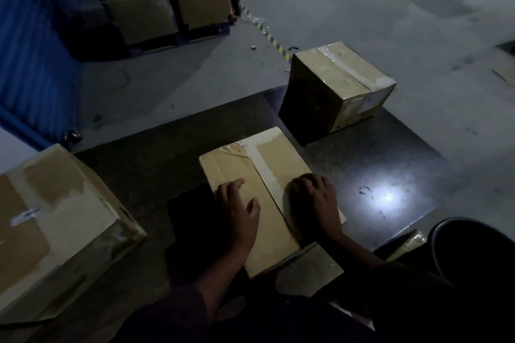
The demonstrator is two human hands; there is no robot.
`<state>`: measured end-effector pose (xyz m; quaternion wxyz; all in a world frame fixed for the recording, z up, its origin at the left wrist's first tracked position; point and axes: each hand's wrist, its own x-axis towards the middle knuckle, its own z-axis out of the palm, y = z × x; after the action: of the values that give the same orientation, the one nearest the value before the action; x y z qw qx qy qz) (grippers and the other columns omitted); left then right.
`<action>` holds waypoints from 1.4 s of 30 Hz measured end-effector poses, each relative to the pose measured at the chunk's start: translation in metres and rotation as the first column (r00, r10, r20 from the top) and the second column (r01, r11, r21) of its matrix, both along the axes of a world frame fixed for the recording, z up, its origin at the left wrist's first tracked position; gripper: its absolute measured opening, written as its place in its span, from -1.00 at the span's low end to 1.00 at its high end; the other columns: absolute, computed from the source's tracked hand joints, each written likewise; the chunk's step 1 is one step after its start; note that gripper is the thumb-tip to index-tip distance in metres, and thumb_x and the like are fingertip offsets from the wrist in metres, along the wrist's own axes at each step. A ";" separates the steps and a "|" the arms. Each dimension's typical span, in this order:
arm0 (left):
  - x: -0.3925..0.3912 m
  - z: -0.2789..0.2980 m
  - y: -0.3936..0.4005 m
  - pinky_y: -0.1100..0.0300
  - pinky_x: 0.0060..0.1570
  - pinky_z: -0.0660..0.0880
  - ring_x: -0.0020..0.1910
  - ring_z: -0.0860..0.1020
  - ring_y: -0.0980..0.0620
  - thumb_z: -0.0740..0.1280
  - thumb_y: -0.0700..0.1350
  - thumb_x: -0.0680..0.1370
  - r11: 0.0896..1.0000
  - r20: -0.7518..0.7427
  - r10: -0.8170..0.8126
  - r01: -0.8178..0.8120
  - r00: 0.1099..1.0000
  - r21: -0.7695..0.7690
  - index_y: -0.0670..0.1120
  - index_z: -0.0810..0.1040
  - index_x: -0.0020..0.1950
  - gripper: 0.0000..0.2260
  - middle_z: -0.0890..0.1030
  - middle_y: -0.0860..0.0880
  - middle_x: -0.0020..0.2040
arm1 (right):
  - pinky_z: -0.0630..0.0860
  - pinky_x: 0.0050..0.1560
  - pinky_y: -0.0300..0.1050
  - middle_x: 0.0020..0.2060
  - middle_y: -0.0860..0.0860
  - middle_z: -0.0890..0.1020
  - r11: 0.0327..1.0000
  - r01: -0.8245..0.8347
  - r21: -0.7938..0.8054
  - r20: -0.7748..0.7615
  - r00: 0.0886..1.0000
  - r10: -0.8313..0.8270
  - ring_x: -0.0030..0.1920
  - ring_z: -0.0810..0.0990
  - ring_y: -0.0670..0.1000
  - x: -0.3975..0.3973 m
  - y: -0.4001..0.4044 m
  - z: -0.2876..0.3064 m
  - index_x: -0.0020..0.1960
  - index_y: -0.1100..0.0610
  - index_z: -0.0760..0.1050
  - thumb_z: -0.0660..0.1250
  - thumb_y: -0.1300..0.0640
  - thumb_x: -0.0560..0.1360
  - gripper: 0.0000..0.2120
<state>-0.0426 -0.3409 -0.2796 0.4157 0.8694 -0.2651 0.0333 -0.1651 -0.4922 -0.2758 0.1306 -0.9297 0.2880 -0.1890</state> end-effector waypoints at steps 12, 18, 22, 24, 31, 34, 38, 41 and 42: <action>-0.015 -0.016 0.004 0.00 0.24 0.41 0.31 0.47 -0.22 0.48 -0.11 0.50 0.892 -0.678 0.185 -0.411 0.712 -0.189 -0.30 0.25 0.49 -0.33 0.46 -0.26 0.35 | 0.53 -0.02 -0.14 0.09 -0.10 0.59 0.891 0.329 0.313 -0.137 0.944 -0.300 0.01 0.57 -0.08 -0.027 -0.013 0.003 0.30 -0.12 0.40 0.13 -0.30 0.54 -0.58; 0.014 0.011 -0.047 -0.06 0.27 0.43 0.33 0.45 -0.23 0.47 -0.13 0.51 0.894 -0.639 0.098 -0.350 0.763 -0.280 -0.26 0.21 0.51 -0.32 0.41 -0.26 0.40 | 0.54 0.07 -0.09 0.13 -0.09 0.60 0.898 0.274 0.343 0.012 0.955 -0.296 0.08 0.58 -0.07 0.005 -0.063 0.026 0.30 -0.12 0.39 0.13 -0.27 0.56 -0.60; 0.051 0.041 -0.106 0.15 0.22 0.36 0.36 0.41 -0.09 0.40 -0.23 0.56 0.893 -0.645 -0.008 -0.285 0.764 -0.349 -0.17 0.08 0.60 -0.29 0.37 -0.15 0.44 | 0.55 0.04 -0.05 0.13 0.01 0.62 0.930 0.180 0.320 0.122 0.966 -0.229 0.09 0.61 0.04 0.037 -0.121 0.049 0.32 0.03 0.40 0.24 -0.19 0.55 -0.56; 0.071 0.051 -0.139 0.07 0.31 0.38 0.39 0.40 -0.12 0.40 -0.23 0.56 0.900 -0.628 -0.035 -0.248 0.778 -0.358 -0.14 0.09 0.60 -0.29 0.37 -0.14 0.46 | 0.54 0.00 -0.05 0.12 0.06 0.63 0.943 0.165 0.288 0.163 0.962 -0.218 0.07 0.62 0.10 0.055 -0.156 0.061 0.31 0.08 0.42 0.29 -0.13 0.54 -0.56; 0.123 0.065 -0.240 0.03 0.29 0.40 0.39 0.41 -0.13 0.41 -0.19 0.56 0.913 -0.618 0.009 -0.258 0.786 -0.316 -0.12 0.14 0.58 -0.32 0.39 -0.14 0.46 | 0.42 -0.15 -0.10 -0.03 0.11 0.62 0.971 0.059 0.232 0.153 0.984 -0.096 -0.02 0.59 0.16 0.115 -0.265 0.077 0.18 0.12 0.47 0.34 -0.07 0.51 -0.65; 0.142 0.060 -0.267 0.03 0.24 0.43 0.36 0.44 -0.15 0.43 -0.18 0.54 0.924 -0.597 0.026 -0.247 0.802 -0.291 -0.11 0.20 0.55 -0.36 0.43 -0.14 0.42 | 0.46 0.00 -0.05 0.13 0.14 0.60 0.966 0.055 0.254 0.130 0.987 -0.090 0.10 0.57 0.16 0.131 -0.291 0.073 0.38 0.17 0.39 0.36 -0.04 0.52 -0.49; 0.160 0.049 -0.292 0.08 0.20 0.41 0.35 0.45 -0.14 0.43 -0.18 0.54 0.934 -0.593 0.062 -0.257 0.803 -0.250 -0.12 0.20 0.55 -0.35 0.44 -0.15 0.41 | 0.38 -0.18 -0.14 -0.03 0.06 0.59 0.975 0.019 0.223 0.175 0.983 -0.059 -0.04 0.56 0.10 0.145 -0.315 0.061 0.08 0.07 0.48 0.36 -0.02 0.50 -0.77; 0.161 0.035 -0.304 0.04 0.30 0.36 0.42 0.37 -0.16 0.42 -0.16 0.56 0.958 -0.598 0.104 -0.241 0.795 -0.155 -0.12 0.07 0.60 -0.27 0.34 -0.16 0.49 | 0.37 -0.17 -0.15 -0.06 0.02 0.53 0.984 -0.049 0.174 0.122 0.992 0.028 -0.03 0.48 0.07 0.150 -0.326 0.041 -0.11 0.05 0.42 0.38 0.04 0.46 -0.84; 0.157 0.029 -0.306 0.02 0.36 0.32 0.46 0.32 -0.16 0.41 -0.16 0.56 0.966 -0.603 0.118 -0.232 0.789 -0.115 -0.12 -0.01 0.62 -0.22 0.28 -0.16 0.53 | 0.44 -0.08 -0.10 -0.02 0.06 0.53 0.988 -0.087 0.131 0.068 0.995 0.078 0.05 0.46 0.11 0.151 -0.326 0.033 -0.10 0.09 0.46 0.39 0.08 0.45 -0.86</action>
<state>0.1145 -0.6465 -0.2507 0.5505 0.8153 -0.0363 -0.1759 -0.0138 -0.8181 -0.2430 0.2096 -0.9235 0.2571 -0.1928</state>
